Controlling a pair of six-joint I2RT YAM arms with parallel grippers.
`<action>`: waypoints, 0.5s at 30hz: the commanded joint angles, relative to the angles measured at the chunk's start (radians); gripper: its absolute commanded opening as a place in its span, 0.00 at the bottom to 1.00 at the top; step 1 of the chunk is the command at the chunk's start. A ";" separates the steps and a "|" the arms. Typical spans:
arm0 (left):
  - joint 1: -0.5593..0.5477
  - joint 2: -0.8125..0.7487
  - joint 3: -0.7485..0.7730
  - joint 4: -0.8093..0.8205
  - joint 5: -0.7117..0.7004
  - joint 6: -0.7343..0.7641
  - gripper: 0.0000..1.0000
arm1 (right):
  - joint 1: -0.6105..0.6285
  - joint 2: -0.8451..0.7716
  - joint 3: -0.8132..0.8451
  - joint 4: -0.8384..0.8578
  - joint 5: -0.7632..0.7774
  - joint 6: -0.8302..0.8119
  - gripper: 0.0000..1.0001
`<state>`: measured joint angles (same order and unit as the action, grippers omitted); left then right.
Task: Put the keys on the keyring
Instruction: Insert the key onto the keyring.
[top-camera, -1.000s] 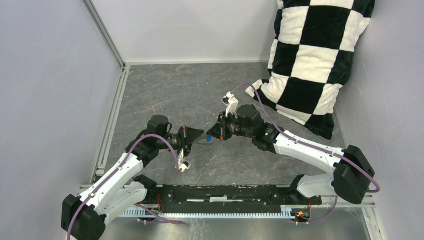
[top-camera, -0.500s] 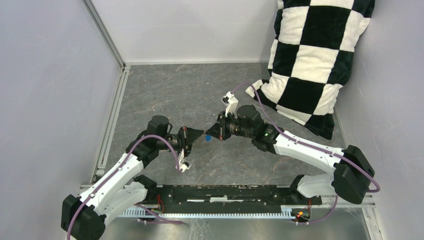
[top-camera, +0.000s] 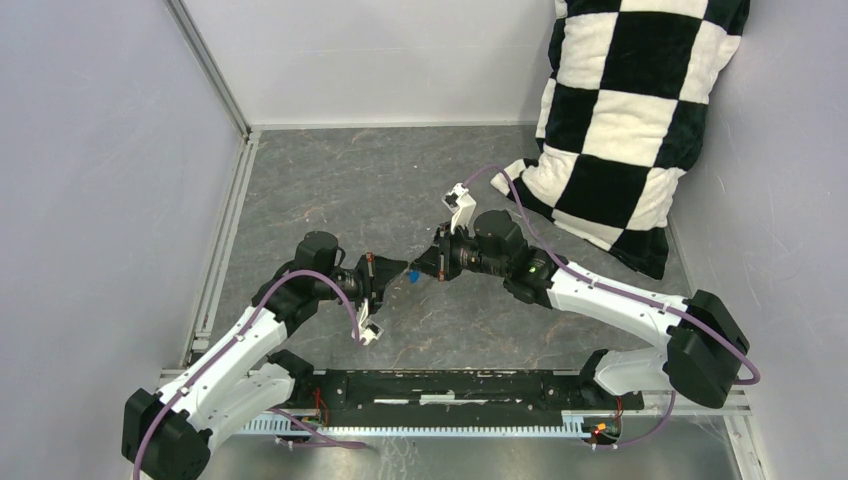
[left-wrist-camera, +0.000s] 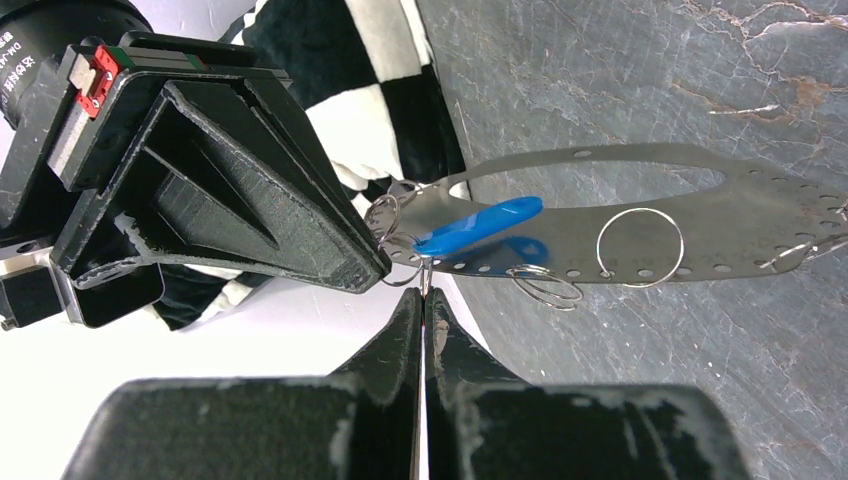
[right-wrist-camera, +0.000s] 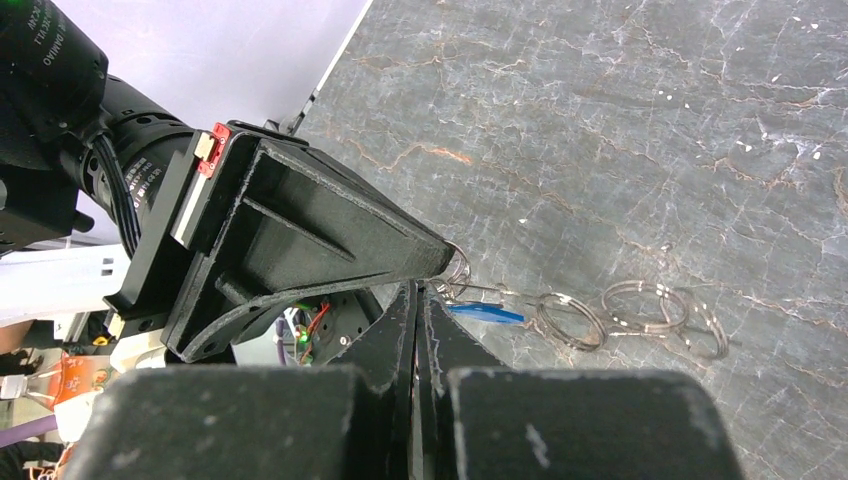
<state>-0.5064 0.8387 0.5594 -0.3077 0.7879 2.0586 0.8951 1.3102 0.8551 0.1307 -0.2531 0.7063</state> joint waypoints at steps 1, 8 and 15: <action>-0.005 -0.015 0.005 0.014 0.001 0.616 0.02 | 0.005 -0.008 -0.003 0.052 -0.018 0.011 0.01; -0.005 -0.013 0.008 0.009 -0.011 0.615 0.02 | 0.007 -0.012 -0.023 0.049 -0.034 0.021 0.00; -0.006 -0.015 0.011 0.010 -0.012 0.615 0.02 | 0.006 -0.007 -0.036 0.063 -0.044 0.032 0.00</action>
<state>-0.5064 0.8387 0.5594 -0.3084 0.7612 2.0586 0.8951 1.3102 0.8223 0.1493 -0.2832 0.7246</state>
